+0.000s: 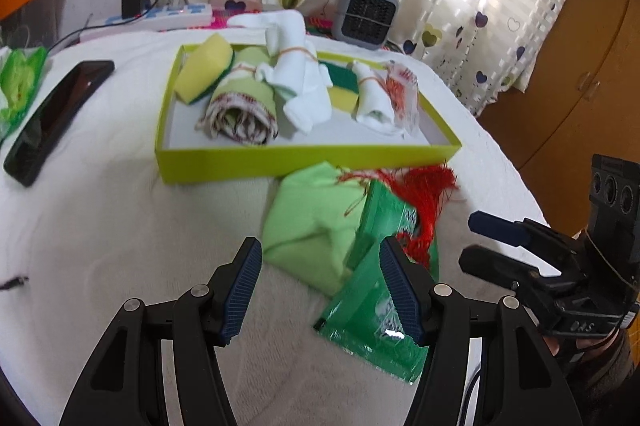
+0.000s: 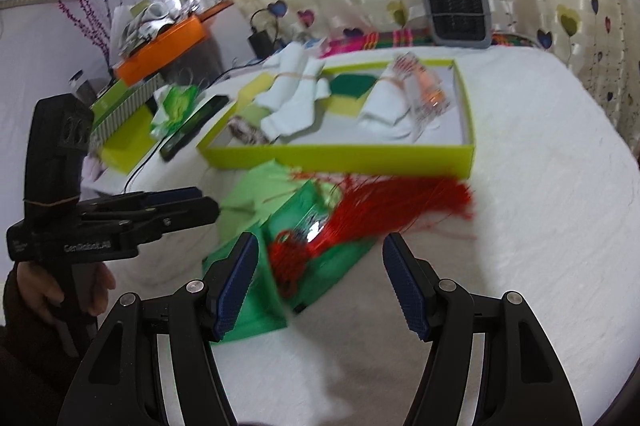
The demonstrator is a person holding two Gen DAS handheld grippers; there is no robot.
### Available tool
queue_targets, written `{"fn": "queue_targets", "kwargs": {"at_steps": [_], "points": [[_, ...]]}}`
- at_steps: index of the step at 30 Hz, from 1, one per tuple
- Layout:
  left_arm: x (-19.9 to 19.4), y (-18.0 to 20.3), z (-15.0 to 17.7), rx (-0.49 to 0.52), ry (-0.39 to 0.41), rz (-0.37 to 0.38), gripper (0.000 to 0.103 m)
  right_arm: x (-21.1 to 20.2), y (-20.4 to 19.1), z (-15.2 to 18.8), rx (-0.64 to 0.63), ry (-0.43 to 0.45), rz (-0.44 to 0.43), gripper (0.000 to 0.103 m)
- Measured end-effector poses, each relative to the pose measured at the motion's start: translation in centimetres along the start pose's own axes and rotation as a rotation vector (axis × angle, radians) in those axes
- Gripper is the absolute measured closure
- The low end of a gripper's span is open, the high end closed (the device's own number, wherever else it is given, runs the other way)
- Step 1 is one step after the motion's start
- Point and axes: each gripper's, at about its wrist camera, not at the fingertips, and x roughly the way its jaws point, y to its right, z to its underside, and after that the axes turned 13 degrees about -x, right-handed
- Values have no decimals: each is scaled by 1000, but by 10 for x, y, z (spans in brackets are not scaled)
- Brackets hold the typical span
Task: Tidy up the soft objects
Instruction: 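Move the right tool to the green printed packet and grasp it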
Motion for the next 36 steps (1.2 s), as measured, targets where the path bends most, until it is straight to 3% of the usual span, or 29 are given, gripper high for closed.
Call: {"fn": "queue_targets", "kwargs": {"at_steps": [15, 26, 30, 36], "points": [[-1, -3, 15, -12, -17, 9, 42, 12, -31, 21, -88, -75, -135, 38], [0, -12, 16, -39, -20, 6, 42, 16, -40, 24, -81, -83, -232, 64], [0, -16, 15, -48, -20, 9, 42, 24, -38, 21, -55, -105, -295, 64], [-1, -18, 14, -57, -12, 6, 42, 34, -41, 11, -63, -125, -273, 64]]}}
